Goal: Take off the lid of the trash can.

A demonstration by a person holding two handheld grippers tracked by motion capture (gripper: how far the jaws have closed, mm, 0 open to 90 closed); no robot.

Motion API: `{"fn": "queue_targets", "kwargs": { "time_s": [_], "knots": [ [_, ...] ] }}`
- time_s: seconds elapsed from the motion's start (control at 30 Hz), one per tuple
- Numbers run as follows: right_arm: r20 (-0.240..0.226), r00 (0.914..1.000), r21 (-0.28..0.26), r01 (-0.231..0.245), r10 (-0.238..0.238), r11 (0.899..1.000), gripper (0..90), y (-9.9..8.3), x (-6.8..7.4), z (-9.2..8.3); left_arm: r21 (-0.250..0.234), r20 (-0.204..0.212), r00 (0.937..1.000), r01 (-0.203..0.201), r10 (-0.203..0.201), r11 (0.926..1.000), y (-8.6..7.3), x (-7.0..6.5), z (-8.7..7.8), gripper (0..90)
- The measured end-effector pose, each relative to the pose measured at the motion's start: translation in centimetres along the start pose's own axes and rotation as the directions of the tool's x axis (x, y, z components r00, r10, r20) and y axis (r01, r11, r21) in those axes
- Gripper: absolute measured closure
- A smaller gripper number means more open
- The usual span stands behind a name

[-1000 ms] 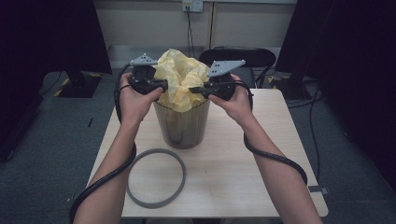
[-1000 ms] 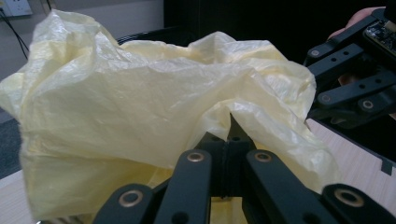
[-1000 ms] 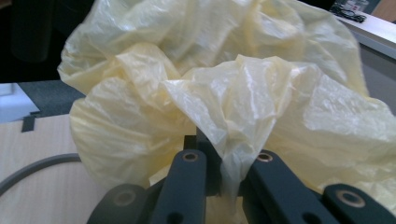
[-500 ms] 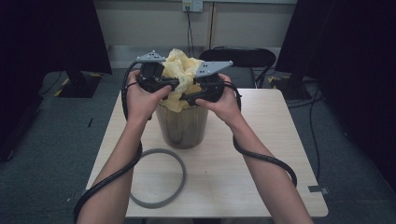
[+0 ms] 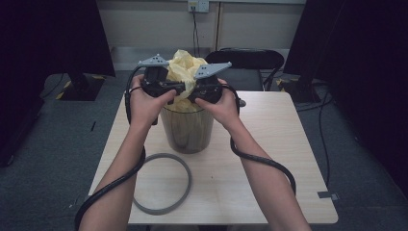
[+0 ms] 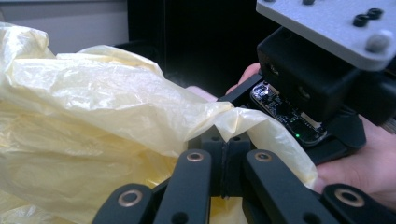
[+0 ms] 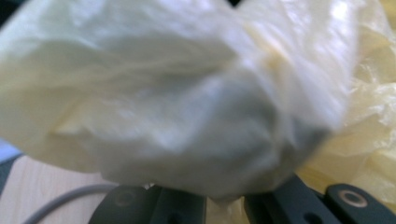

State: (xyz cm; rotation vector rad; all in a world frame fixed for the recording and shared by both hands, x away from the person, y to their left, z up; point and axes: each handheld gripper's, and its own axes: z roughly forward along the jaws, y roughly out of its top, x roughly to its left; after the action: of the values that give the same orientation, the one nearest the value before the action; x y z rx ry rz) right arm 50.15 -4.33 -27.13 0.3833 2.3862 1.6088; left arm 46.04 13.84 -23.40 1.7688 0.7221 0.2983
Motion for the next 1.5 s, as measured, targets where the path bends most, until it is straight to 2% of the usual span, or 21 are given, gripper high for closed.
{"fn": "queue_targets", "kwargs": {
  "time_s": [0.07, 0.13, 0.17, 0.2, 0.4, 0.5, 0.53, 0.57, 0.8, 0.9, 0.93, 0.97, 1.0, 1.03, 1.07, 1.13, 1.33, 1.37, 1.4, 1.47, 1.5],
  "knots": [
    [0.005, 0.9997, -0.010, -0.022, 0.023, 1.000, 88.2, -0.1, -0.2, -0.3, -0.002, 0.001, 1.0000, -0.002, 0.002, 1.0000, 0.0, 0.0, 0.0, 83.6],
    [0.024, 0.9991, 0.007, -0.036, 0.036, 0.999, 88.4, -0.3, -0.5, -0.7, -0.028, -0.034, 0.9994, 0.003, -0.004, 0.9996, -0.1, 0.2, -0.4, 64.0],
    [0.032, 0.9986, 0.009, -0.042, 0.041, 0.999, 88.4, -0.4, -0.6, -1.0, -0.026, -0.079, 0.9968, -0.013, 0.011, 0.9996, -0.1, 0.3, -0.7, 50.7],
    [0.050, 0.9976, 0.007, -0.049, 0.049, 0.999, 88.4, -0.6, -0.9, -1.5, -0.020, -0.094, 0.9954, -0.022, 0.020, 0.9996, -0.2, 0.4, -0.9, 41.0],
    [0.109, 0.9908, -0.017, -0.078, 0.079, 0.997, 88.4, -1.0, -1.9, -3.7, 0.002, -0.134, 0.9908, -0.021, 0.021, 0.9998, -0.7, 1.1, -2.0, 23.6],
    [0.125, 0.9877, -0.036, -0.090, 0.094, 0.995, 88.5, -1.1, -2.2, -4.7, 0.012, -0.141, 0.9895, -0.029, 0.031, 0.9995, -1.2, 1.3, -2.2, 21.4],
    [0.131, 0.9853, -0.057, -0.103, 0.109, 0.993, 88.5, -1.1, -2.3, -5.2, 0.030, -0.141, 0.9892, -0.037, 0.040, 0.9989, -1.3, 1.3, -2.1, 21.6],
    [0.138, 0.9836, -0.071, -0.107, 0.116, 0.992, 88.5, -1.0, -2.3, -5.4, 0.078, -0.160, 0.9838, -0.068, 0.080, 0.9946, -1.5, 1.3, -1.8, 22.2],
    [0.107, 0.9845, -0.150, -0.122, 0.139, 0.981, 88.5, -0.3, -2.3, -6.5, 0.115, -0.153, 0.9802, -0.108, 0.125, 0.9874, -1.5, 1.1, -0.3, 28.6],
    [0.082, 0.9886, -0.171, -0.110, 0.126, 0.979, 88.5, 0.1, -1.8, -6.6, 0.140, -0.141, 0.9790, -0.128, 0.148, 0.9819, -1.6, 1.1, 0.5, 38.9],
    [0.082, 0.9891, -0.172, -0.107, 0.122, 0.979, 88.5, 0.3, -1.6, -6.6, 0.151, -0.103, 0.9836, -0.132, 0.148, 0.9797, -1.8, 1.0, 1.0, 52.6],
    [0.076, 0.9893, -0.178, -0.110, 0.125, 0.978, 88.5, 0.4, -1.5, -6.7, 0.151, -0.105, 0.9820, -0.140, 0.157, 0.9786, -1.9, 1.0, 1.2, 61.1],
    [0.076, 0.9893, -0.178, -0.110, 0.125, 0.978, 88.5, 0.4, -1.5, -6.7, 0.151, -0.105, 0.9820, -0.140, 0.157, 0.9786, -1.9, 1.0, 1.2, 62.3],
    [0.074, 0.9899, -0.178, -0.106, 0.120, 0.978, 88.5, 0.5, -1.4, -6.9, 0.153, -0.101, 0.9821, -0.143, 0.159, 0.9778, -1.9, 0.9, 1.3, 75.1],
    [0.074, 0.9899, -0.178, -0.106, 0.120, 0.978, 88.5, 0.5, -1.4, -6.9, 0.154, -0.095, 0.9855, -0.126, 0.141, 0.9801, -1.9, 0.8, 1.3, 75.1],
    [0.086, 0.9889, -0.161, -0.106, 0.121, 0.981, 88.5, 0.1, -1.6, -7.2, 0.155, -0.096, 0.9907, -0.081, 0.097, 0.9846, -1.9, 0.9, 1.3, 84.9],
    [0.086, 0.9879, -0.153, -0.115, 0.129, 0.982, 88.5, -0.6, -1.9, -7.7, 0.149, -0.114, 0.9912, -0.051, 0.068, 0.9875, -1.0, 0.8, 0.7, 89.4],
    [0.104, 0.9884, -0.120, -0.098, 0.111, 0.988, 88.5, -0.7, -1.8, -7.7, 0.134, -0.118, 0.9920, -0.029, 0.045, 0.9905, -0.7, 0.8, 0.3, 89.4],
    [0.104, 0.9884, -0.120, -0.098, 0.111, 0.988, 88.5, -0.7, -1.8, -7.7, 0.134, -0.118, 0.9920, -0.029, 0.045, 0.9905, -0.7, 0.8, 0.3, 89.5],
    [0.120, 0.9906, -0.044, -0.061, 0.066, 0.997, 88.6, -1.0, -1.7, -7.6, 0.127, -0.128, 0.9907, -0.029, 0.046, 0.9915, -0.3, 0.7, -0.1, 89.6],
    [0.120, 0.9906, -0.044, -0.061, 0.066, 0.997, 88.6, -1.0, -1.7, -7.6, 0.125, -0.126, 0.9908, -0.035, 0.051, 0.9915, -0.1, 0.6, -0.2, 89.6]
  ]
}}
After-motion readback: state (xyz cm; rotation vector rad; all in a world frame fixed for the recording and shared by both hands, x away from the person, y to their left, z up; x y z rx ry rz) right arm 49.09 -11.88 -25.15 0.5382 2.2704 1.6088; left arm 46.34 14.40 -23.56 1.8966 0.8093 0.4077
